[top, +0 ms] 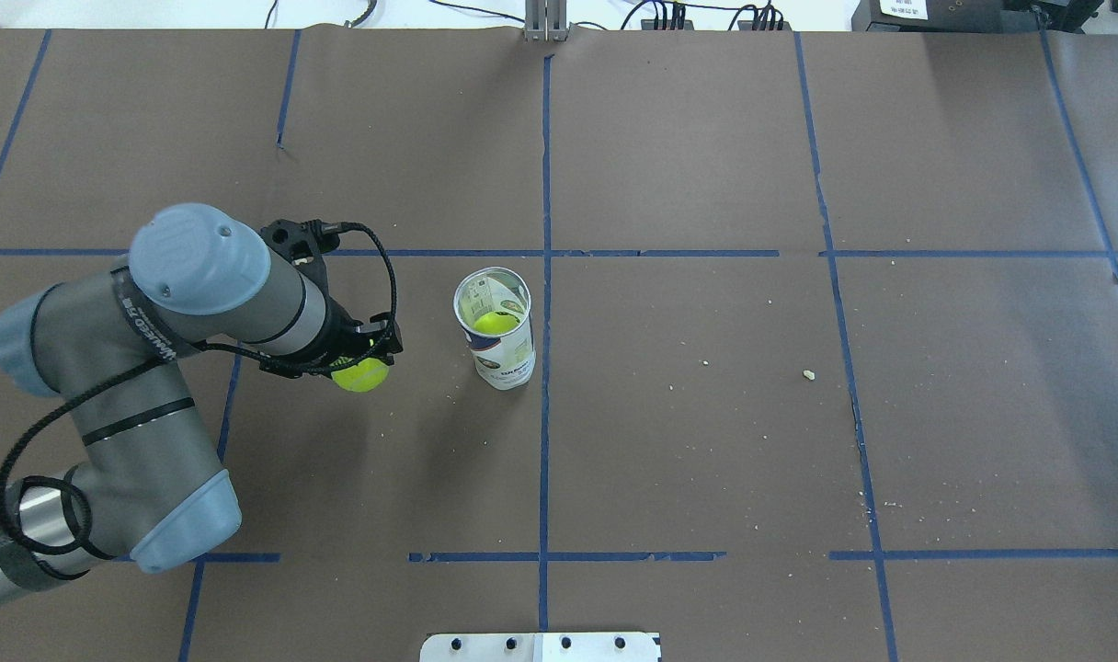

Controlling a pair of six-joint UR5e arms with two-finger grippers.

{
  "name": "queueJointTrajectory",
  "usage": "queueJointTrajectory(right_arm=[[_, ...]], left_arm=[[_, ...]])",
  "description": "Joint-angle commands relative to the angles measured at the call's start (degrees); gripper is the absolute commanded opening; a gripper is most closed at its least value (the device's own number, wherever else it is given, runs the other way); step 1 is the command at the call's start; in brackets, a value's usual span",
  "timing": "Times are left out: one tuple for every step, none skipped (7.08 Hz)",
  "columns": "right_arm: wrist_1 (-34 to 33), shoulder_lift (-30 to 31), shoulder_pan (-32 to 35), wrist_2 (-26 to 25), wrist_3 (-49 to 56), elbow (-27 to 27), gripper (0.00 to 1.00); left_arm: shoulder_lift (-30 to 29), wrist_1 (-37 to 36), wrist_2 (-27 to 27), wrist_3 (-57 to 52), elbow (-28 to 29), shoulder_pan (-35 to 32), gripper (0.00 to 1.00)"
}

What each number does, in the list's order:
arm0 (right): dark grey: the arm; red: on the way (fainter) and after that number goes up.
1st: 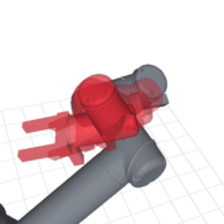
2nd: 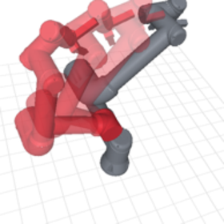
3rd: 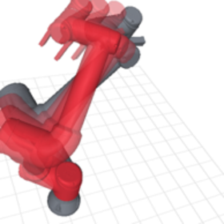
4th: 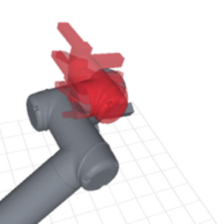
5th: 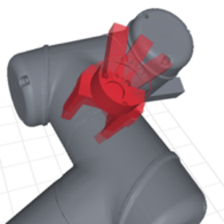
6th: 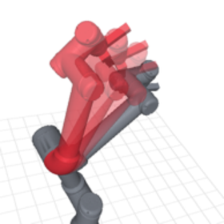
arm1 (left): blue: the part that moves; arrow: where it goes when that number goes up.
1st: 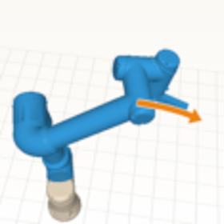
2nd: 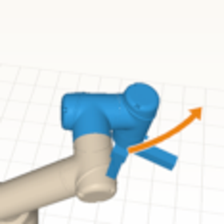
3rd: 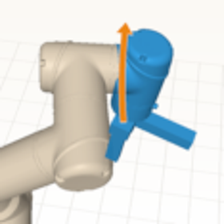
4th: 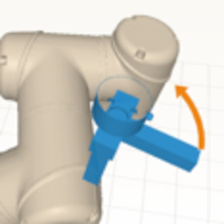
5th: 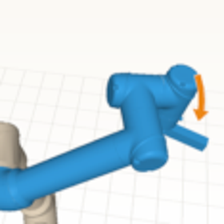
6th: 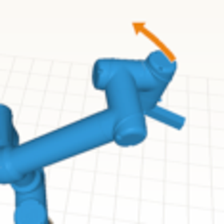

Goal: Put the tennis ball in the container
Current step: 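Close the left gripper around the tennis ball, then lift the ball with the left gripper and carry it above the clear cup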

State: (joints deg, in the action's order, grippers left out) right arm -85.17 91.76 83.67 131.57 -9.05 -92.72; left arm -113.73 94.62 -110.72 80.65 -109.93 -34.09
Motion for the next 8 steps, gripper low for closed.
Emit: queueJointTrajectory(right_arm=[[0.0,0.0,0.0,0.0,0.0,0.0,1.0],[0.0,0.0,0.0,0.0,0.0,0.0,1.0],[0.0,0.0,0.0,0.0,0.0,0.0,1.0],[0.0,0.0,0.0,0.0,0.0,0.0,1.0],[0.0,0.0,0.0,0.0,0.0,0.0,1.0],[0.0,0.09,0.0,0.0,0.0,0.0,1.0],[0.0,0.0,0.0,0.0,0.0,0.0,1.0],[0.0,0.0,0.0,0.0,0.0,0.0,1.0]], left_arm=[[-8.2,-17.02,-2.8,0.99,-8.62,-4.73,0.0],[-10.44,-17.44,-4.22,8.92,-8.11,-4.58,0.0],[-13.77,-17.45,-4.32,15.96,-7.85,-4.49,0.0],[-17.28,-17.54,-4.06,23.25,-4.45,-4.32,0.0],[-22.27,-17.71,-4.23,25.93,0.72,-4.32,0.0],[-23.19,-17.89,-4.5,26.22,1.55,-4.23,0.0],[-23.29,-17.98,-5.63,26.83,1.56,-4.23,0.0],[-23.29,-17.63,-5.73,27.71,2.61,-4.06,0.03]])
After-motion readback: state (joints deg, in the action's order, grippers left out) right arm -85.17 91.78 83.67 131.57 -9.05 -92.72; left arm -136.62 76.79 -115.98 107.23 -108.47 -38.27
